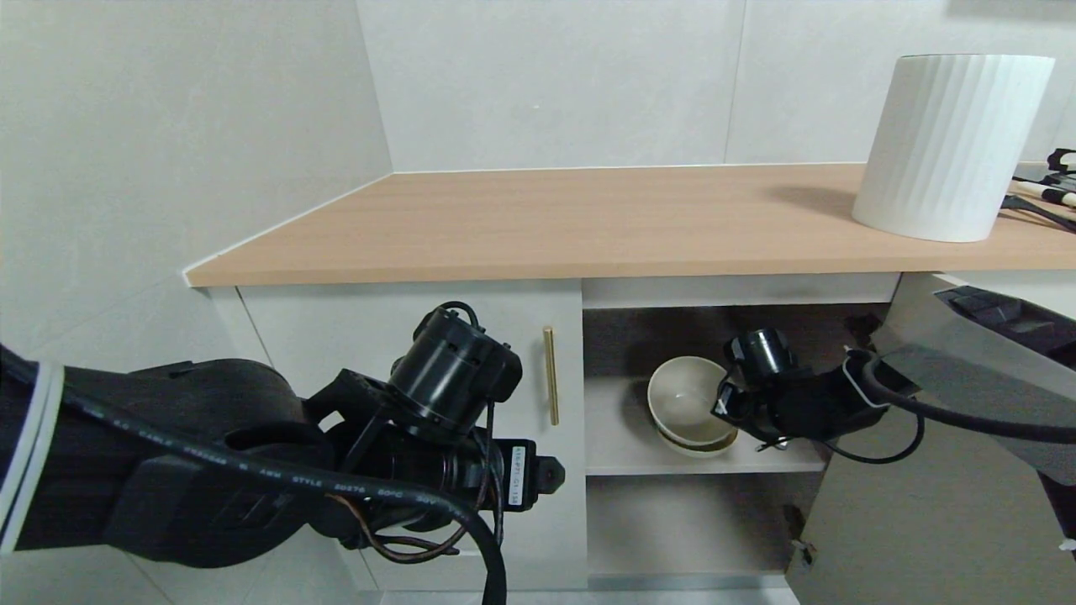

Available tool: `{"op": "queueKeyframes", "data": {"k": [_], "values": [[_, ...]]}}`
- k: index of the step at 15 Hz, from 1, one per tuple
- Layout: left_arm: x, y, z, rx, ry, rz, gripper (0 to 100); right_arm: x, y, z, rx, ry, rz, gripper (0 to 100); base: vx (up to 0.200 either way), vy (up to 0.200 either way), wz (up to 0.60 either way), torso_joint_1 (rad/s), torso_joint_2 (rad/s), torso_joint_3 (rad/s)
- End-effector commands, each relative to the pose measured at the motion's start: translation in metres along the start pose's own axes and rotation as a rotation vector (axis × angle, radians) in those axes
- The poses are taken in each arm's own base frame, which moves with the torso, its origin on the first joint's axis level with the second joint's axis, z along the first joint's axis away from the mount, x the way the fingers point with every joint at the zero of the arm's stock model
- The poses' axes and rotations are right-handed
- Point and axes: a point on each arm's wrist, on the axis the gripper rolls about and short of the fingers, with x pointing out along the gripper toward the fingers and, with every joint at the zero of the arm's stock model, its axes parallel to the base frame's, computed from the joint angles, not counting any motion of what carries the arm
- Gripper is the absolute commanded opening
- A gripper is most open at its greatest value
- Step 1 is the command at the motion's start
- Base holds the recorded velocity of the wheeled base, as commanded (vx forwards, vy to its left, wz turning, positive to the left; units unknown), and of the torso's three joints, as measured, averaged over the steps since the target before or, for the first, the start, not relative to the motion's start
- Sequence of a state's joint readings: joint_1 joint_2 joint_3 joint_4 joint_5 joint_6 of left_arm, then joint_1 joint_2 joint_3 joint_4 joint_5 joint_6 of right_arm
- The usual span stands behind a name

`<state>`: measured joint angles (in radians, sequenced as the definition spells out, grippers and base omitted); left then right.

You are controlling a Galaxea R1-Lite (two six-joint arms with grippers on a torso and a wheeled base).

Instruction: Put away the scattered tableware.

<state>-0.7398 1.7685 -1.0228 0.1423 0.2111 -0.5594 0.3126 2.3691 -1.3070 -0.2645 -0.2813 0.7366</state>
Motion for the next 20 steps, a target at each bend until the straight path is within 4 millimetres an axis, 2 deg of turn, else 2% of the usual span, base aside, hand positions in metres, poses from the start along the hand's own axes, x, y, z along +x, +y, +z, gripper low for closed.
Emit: {"op": "queueKeyframes", "data": {"k": [1,2,3,9,12,15,17,18,20], "values": [[0.001,0.000,0.000,-0.001,0.001,0.002,100,0.002,-0.001,-0.001,0.000,-0.003,-0.008,0,0.000,0.000,0.00,0.000,0.00,0.000],[0.001,0.000,0.000,0.000,0.002,0.002,100,0.003,-0.001,-0.002,-0.002,0.000,-0.009,0,0.000,0.000,0.00,0.000,0.00,0.000],[0.001,0.000,0.000,0.000,0.002,0.002,100,0.003,-0.001,-0.002,-0.002,0.000,-0.009,100,0.000,0.000,0.00,0.000,0.00,0.000],[0.000,0.002,0.001,-0.006,-0.003,0.004,100,-0.002,-0.001,0.000,-0.004,-0.001,-0.006,100,0.000,0.000,0.00,0.000,0.00,0.000],[-0.014,0.009,0.009,-0.041,-0.045,-0.006,100,-0.031,-0.002,0.005,-0.024,0.040,-0.019,100,0.000,0.000,0.00,0.000,0.00,0.000],[-0.052,0.028,0.011,-0.108,-0.125,-0.036,100,-0.119,-0.008,0.010,-0.162,0.092,0.136,100,0.000,0.000,0.00,0.000,0.00,0.000],[-0.066,0.038,0.004,-0.113,-0.145,-0.037,100,-0.172,-0.018,0.005,-0.277,0.091,0.212,100,0.000,0.000,0.00,0.000,0.00,0.000],[-0.077,0.044,0.002,-0.114,-0.170,-0.043,100,-0.206,-0.023,0.001,-0.354,0.084,0.247,100,0.000,0.000,0.00,0.000,0.00,0.000],[-0.093,0.060,-0.005,-0.128,-0.208,-0.030,100,-0.261,-0.034,0.004,-0.390,0.050,0.317,100,0.000,0.000,0.00,0.000,0.00,0.000]]}}
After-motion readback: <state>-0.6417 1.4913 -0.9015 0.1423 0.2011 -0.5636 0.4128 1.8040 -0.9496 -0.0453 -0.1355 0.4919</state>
